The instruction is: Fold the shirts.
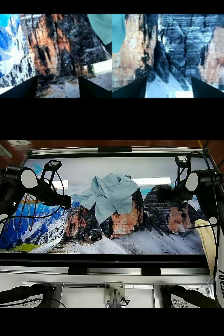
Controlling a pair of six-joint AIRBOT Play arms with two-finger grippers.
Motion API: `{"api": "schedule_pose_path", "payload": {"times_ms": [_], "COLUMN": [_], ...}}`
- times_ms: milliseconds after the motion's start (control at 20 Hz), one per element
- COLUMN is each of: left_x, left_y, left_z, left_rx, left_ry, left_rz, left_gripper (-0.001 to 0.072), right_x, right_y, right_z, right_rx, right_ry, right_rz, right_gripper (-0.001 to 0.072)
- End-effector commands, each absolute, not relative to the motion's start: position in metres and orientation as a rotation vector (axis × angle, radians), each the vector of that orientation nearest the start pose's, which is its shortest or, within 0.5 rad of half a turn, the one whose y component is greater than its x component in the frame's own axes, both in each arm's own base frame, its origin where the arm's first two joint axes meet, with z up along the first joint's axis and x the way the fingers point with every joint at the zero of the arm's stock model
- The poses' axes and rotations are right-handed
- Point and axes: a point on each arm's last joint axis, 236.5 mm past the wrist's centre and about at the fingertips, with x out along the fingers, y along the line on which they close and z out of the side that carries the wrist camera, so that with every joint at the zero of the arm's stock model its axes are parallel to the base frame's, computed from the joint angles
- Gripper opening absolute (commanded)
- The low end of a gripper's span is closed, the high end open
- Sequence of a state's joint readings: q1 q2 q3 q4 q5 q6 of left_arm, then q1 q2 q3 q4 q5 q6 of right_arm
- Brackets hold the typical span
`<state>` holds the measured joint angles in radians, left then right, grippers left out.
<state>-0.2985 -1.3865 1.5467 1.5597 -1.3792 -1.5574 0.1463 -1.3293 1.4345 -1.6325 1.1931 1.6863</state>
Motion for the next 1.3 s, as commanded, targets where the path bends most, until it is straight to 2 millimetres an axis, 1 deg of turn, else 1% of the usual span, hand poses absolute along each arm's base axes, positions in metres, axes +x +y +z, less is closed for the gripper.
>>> {"api": "schedule_pose_path", "payload": {"times_ms": [0,200,300,400,500,600,650,700,750,800,950,1050,1100,1150,1250], "left_x": [0.403,0.403,0.403,0.403,0.403,0.403,0.403,0.403,0.403,0.410,0.438,0.452,0.463,0.473,0.485], "left_y": [-0.126,-0.126,-0.126,-0.126,-0.126,-0.126,-0.126,-0.126,-0.127,-0.132,-0.153,-0.158,-0.156,-0.152,-0.141], "left_z": [0.089,0.088,0.089,0.089,0.089,0.088,0.088,0.088,0.089,0.090,0.097,0.094,0.092,0.086,0.071], "left_rx": [0.185,0.185,0.185,0.185,0.185,0.185,0.185,0.185,0.181,0.150,0.089,0.122,0.153,0.146,0.132], "left_ry": [1.210,1.211,1.210,1.210,1.210,1.211,1.211,1.211,1.209,1.180,1.062,1.013,0.983,0.970,0.982], "left_rz": [-0.276,-0.276,-0.276,-0.276,-0.276,-0.276,-0.276,-0.276,-0.275,-0.278,-0.318,-0.348,-0.350,-0.333,-0.307], "left_gripper": [0.0599,0.0599,0.0599,0.0599,0.0599,0.0599,0.0598,0.0599,0.0599,0.0599,0.0599,0.0601,0.0603,0.0606,0.0606], "right_x": [0.435,0.435,0.437,0.442,0.459,0.474,0.479,0.480,0.481,0.480,0.478,0.481,0.489,0.492,0.494], "right_y": [0.051,0.052,0.061,0.083,0.114,0.147,0.163,0.177,0.188,0.198,0.227,0.240,0.244,0.248,0.254], "right_z": [0.089,0.089,0.090,0.095,0.112,0.120,0.118,0.111,0.100,0.091,0.071,0.057,0.048,0.038,0.014], "right_rx": [-0.027,-0.021,0.015,0.163,0.368,0.562,0.656,0.734,0.789,0.816,0.805,0.782,0.722,0.627,0.357], "right_ry": [1.083,1.084,1.075,1.050,0.969,0.931,0.944,0.980,1.021,1.059,1.102,1.099,1.064,1.034,0.985], "right_rz": [0.031,0.031,0.056,0.083,0.136,0.219,0.254,0.281,0.305,0.332,0.431,0.439,0.438,0.455,0.492], "right_gripper": [0.0638,0.0638,0.0638,0.0638,0.0638,0.0638,0.0638,0.0638,0.0638,0.0638,0.0638,0.0638,0.0638,0.0638,0.0637]}}
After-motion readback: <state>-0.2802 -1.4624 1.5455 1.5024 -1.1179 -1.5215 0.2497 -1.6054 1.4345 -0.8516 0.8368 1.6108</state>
